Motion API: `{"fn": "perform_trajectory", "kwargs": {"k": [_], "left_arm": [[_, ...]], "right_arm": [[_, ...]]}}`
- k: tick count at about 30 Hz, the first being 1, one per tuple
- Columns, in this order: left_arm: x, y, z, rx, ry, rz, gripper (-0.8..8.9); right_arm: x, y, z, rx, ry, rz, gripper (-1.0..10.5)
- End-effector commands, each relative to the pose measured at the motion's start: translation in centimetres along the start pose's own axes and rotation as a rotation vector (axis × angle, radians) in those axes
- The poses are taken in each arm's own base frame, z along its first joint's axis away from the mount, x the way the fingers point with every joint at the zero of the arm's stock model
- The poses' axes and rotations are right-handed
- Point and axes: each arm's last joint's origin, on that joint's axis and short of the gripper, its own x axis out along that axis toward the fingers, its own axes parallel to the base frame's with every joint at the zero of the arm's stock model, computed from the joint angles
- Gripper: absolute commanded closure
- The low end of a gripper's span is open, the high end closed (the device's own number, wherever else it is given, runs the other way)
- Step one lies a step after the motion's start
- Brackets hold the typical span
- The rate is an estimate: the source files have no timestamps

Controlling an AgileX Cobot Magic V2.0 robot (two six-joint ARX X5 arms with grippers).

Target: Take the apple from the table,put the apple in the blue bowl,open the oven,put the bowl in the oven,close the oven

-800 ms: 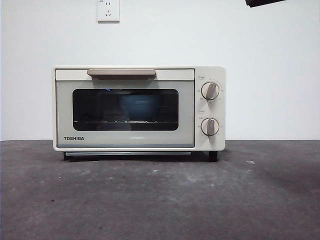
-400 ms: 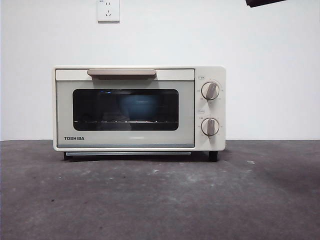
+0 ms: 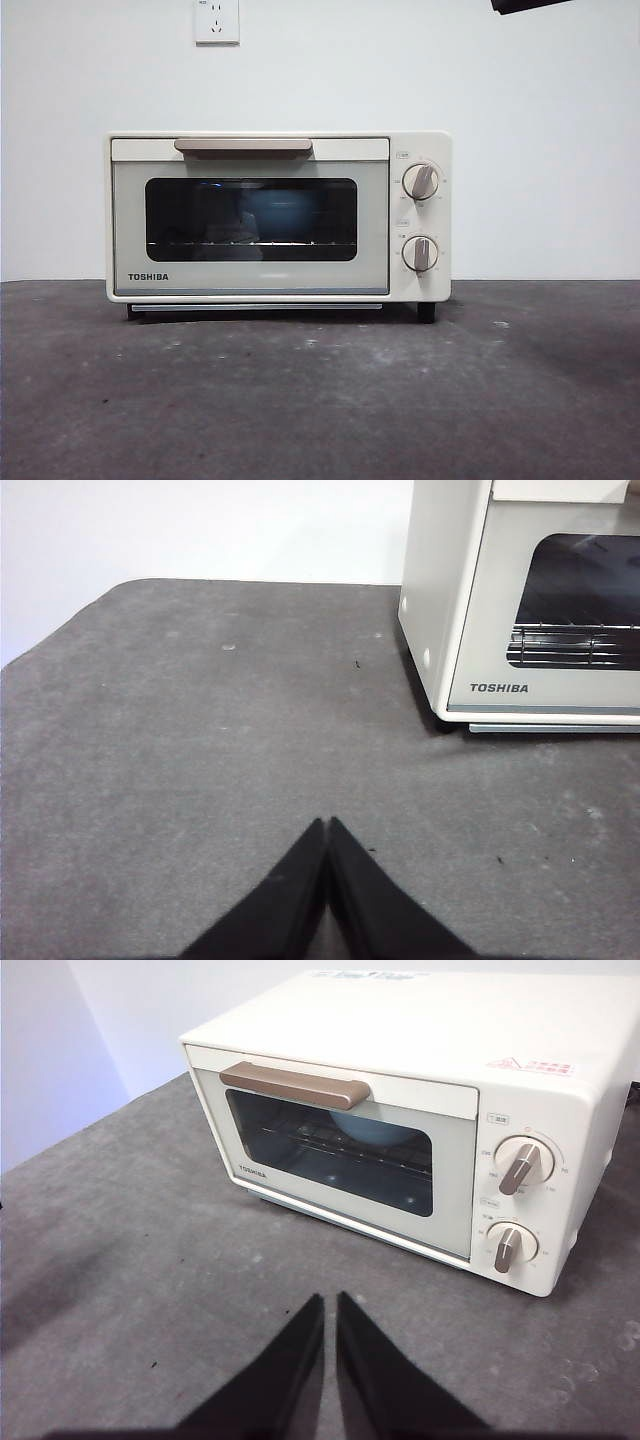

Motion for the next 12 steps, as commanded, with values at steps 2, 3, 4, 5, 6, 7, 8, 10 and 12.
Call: {"fn": "perform_trajectory", "kwargs": {"k": [2,3,4,5,6,7,8,10,12], "left_arm": [[0.21,0.03,-0.79,-0.01,0.026,-0.001,8.06],[0.21,0.03,-0.79,-0.01,0.026,-0.001,8.06],[0.21,0.03,-0.79,-0.01,0.026,-0.001,8.06],[0.21,0.03,-0.79,-0.01,0.026,-0.001,8.06],[0.21,0.03,-0.79,-0.01,0.026,-0.001,8.06],[0.21,0.03,-0.79,-0.01,0.026,-0.001,8.06],[0.21,0.03,-0.79,-0.01,0.026,-0.001,8.06],[0.21,0.03,-0.79,-0.01,0.026,-0.001,8.06],[0.21,0.03,-0.79,-0.01,0.026,-0.001,8.06]], "right_arm": [[0.02,0.16,0.08,-0.01,-0.007,0.01,9.4],[0.02,0.16,0.08,-0.01,-0.007,0.01,9.4],[0.02,0.16,0.08,-0.01,-0.007,0.01,9.4],[0.02,0.16,0.08,-0.01,-0.007,0.01,9.4],[0.02,0.16,0.08,-0.01,-0.007,0.01,9.4],[0.02,0.16,0.08,-0.011,-0.007,0.01,9.4],[0.02,0.16,0.08,-0.017,-0.007,0.009,9.4],[0.03,0.03,0.14,-0.056,-0.016,-0.021,9.4],[-0.35,-0.64,0.38,-0.081,-0.043,-0.091,9.4]]}}
